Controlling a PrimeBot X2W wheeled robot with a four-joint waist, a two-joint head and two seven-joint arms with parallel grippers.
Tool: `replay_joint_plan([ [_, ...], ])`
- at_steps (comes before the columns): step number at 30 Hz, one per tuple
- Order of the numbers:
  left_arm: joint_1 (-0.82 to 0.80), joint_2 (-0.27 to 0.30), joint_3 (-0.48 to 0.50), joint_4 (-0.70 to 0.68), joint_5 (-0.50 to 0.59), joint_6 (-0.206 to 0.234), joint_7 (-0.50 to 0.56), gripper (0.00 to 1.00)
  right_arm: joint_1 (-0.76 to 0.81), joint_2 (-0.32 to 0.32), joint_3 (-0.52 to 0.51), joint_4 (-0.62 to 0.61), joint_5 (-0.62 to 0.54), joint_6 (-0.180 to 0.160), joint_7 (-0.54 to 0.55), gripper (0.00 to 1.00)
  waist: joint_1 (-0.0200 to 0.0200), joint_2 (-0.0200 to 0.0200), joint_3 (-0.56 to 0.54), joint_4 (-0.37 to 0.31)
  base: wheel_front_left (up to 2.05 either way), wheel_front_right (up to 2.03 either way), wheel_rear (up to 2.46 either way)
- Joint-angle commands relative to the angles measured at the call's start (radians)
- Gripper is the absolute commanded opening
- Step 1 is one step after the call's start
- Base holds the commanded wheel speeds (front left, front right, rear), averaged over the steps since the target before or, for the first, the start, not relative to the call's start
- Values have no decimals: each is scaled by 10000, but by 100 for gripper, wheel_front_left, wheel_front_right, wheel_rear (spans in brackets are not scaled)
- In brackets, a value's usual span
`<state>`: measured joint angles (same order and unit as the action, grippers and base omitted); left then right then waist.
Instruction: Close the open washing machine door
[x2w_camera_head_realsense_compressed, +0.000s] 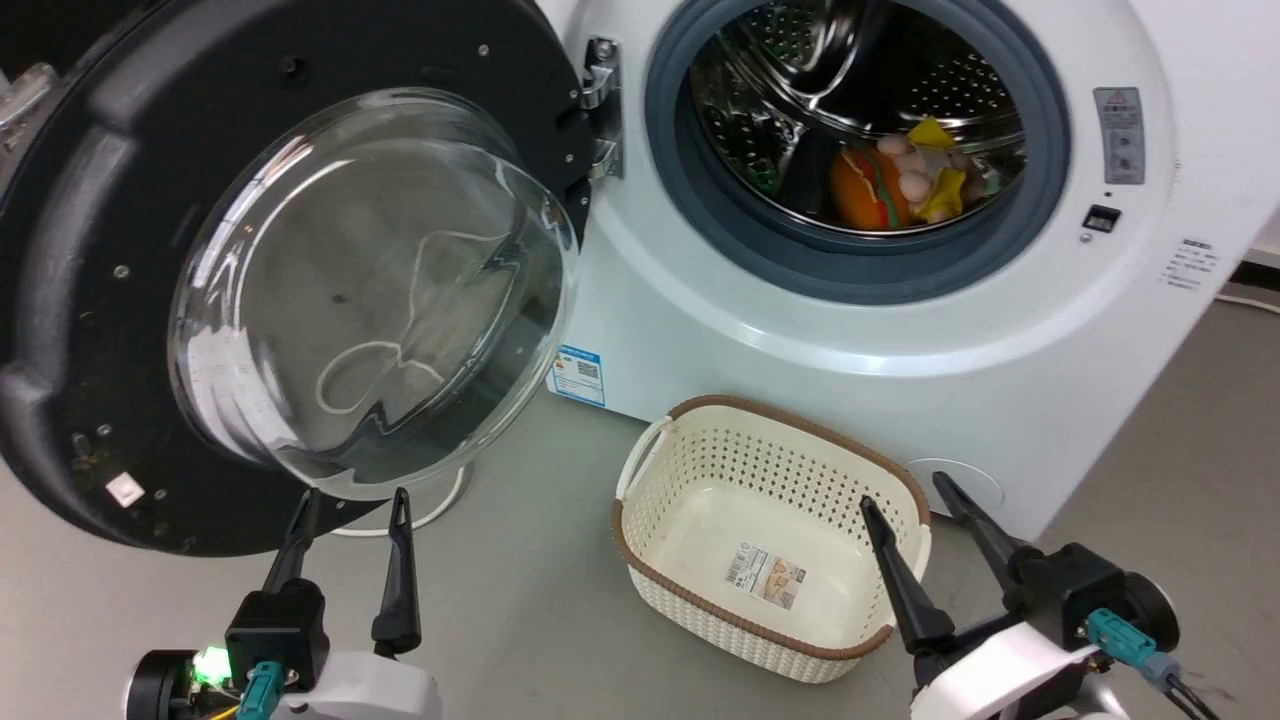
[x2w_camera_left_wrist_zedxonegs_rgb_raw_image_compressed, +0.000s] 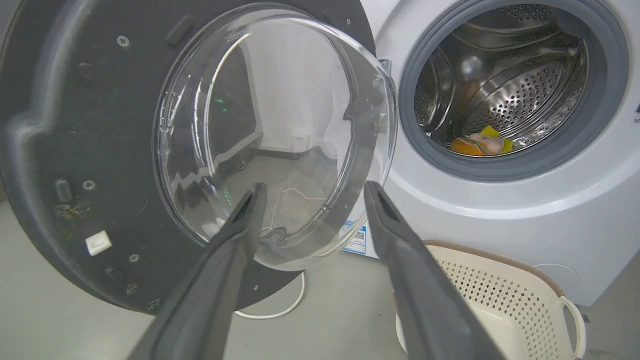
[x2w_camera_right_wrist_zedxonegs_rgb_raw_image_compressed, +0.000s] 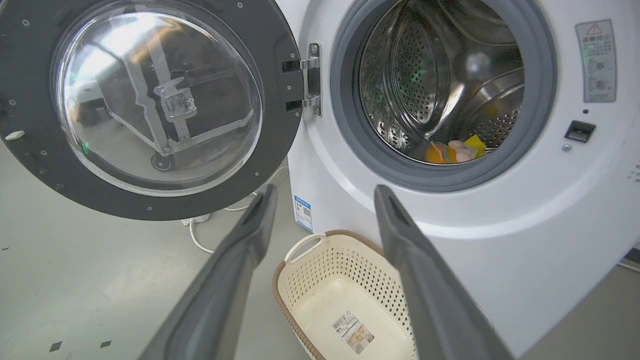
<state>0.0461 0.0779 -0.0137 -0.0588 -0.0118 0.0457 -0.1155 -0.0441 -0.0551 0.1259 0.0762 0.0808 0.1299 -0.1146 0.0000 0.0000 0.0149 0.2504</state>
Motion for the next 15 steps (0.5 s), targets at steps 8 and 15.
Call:
replay_joint_plan([
  [8, 244, 76, 62, -186, -59, 160, -257, 100, -193, -89, 411, 157, 214, 4, -267, 100, 0, 0, 25, 404, -1, -1, -1],
  [15, 306, 78, 112, -339, -81, 240, -403, 100, -190, -165, 697, 279, 346, 5, -413, 100, 0, 0, 35, 702, 0, 0, 0],
])
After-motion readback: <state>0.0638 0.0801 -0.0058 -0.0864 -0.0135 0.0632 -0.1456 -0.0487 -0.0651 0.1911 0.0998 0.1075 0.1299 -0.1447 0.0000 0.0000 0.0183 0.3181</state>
